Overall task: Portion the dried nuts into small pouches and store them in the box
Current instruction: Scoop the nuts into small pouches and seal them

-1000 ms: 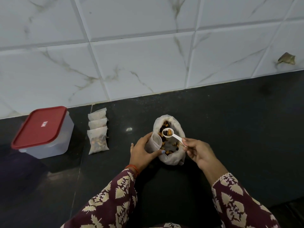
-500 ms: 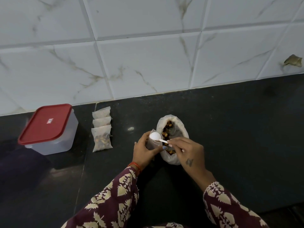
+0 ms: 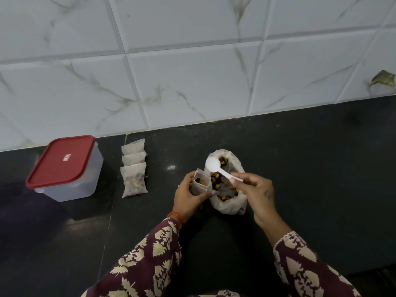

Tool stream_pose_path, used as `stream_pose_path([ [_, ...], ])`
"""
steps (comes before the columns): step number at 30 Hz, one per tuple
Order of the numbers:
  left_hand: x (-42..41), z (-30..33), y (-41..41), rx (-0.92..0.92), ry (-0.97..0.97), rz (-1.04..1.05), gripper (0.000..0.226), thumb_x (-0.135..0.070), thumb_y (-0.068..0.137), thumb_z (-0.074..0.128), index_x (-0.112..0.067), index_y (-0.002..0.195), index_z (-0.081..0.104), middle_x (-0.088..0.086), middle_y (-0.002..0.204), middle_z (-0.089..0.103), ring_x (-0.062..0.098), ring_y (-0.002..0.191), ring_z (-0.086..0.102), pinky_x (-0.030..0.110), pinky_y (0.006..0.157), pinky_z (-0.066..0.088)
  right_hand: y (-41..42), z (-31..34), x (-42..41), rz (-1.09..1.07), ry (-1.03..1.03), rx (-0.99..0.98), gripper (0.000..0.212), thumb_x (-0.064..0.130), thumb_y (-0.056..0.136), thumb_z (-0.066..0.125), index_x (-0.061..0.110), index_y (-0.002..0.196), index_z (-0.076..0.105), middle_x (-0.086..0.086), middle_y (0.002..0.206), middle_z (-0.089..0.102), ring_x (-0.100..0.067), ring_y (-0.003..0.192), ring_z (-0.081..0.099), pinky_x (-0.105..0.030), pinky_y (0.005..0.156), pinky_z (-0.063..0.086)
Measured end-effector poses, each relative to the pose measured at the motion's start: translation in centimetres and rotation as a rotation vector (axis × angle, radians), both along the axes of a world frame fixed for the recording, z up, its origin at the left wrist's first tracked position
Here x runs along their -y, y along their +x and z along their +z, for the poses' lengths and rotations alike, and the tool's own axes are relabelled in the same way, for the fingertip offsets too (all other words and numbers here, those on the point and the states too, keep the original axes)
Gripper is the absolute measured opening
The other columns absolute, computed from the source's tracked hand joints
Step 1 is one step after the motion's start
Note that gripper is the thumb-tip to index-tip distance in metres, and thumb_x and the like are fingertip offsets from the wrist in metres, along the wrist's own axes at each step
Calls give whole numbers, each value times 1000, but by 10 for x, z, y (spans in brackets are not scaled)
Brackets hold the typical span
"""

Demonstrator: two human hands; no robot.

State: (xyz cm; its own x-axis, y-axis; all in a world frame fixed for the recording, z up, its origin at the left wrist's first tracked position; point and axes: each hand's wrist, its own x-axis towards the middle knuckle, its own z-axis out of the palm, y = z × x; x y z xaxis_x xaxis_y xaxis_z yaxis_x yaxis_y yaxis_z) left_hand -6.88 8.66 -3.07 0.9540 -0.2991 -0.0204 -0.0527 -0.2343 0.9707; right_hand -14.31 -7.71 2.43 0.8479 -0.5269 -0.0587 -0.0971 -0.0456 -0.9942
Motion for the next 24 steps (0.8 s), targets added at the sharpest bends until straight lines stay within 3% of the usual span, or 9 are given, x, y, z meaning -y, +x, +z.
stream_pose_path([
  [2,-1,0,0,4,-1,-7,74,-48,57,83,-34,122,52,-11,117,61,9,111,57,40,97,50,1,1,11,-17,235,-74,17,9,76,75,16,92,76,6,83,71,-2,74,62,-16,62,45],
  [5,-2,-2,-1,8,-9,-9,67,-35,64,85,-33,122,51,-10,117,60,8,110,57,31,94,50,-2,-8,21,-36,285,-175,20,10,75,76,11,96,75,0,86,71,-5,72,59,-20,63,45],
  [9,-3,1,-3,8,-15,-17,65,-26,67,84,-34,121,49,-12,116,58,5,109,56,19,86,47,-7,-24,18,-27,-3,-258,24,20,76,77,20,100,74,2,93,71,-5,83,62,-19,64,47],
  [13,-4,1,-5,-7,-36,-21,70,-23,65,85,-29,125,49,-13,116,58,3,109,56,15,82,48,-12,-23,13,28,-550,-337,29,42,78,72,28,104,71,8,92,63,-7,82,58,-23,66,45],
  [16,-6,1,-6,-4,-50,-22,71,-19,65,86,-32,123,48,-14,115,58,3,108,56,15,82,48,-13,-21,9,25,-861,-366,40,52,79,67,29,112,66,5,108,50,-11,93,51,-23,69,40],
  [21,-13,1,-7,-10,-45,-63,79,-32,55,88,-41,121,45,-10,119,58,5,110,57,23,89,49,-4,-10,-19,153,-800,-61,53,51,76,70,28,123,60,4,137,40,-11,120,45,-20,84,37],
  [24,-19,2,-10,-20,-39,-83,82,-31,59,82,-36,130,42,-10,121,58,4,110,57,23,90,48,6,-11,-41,330,-723,-46,57,49,78,69,29,129,53,7,140,37,-8,123,42,-22,93,40],
])
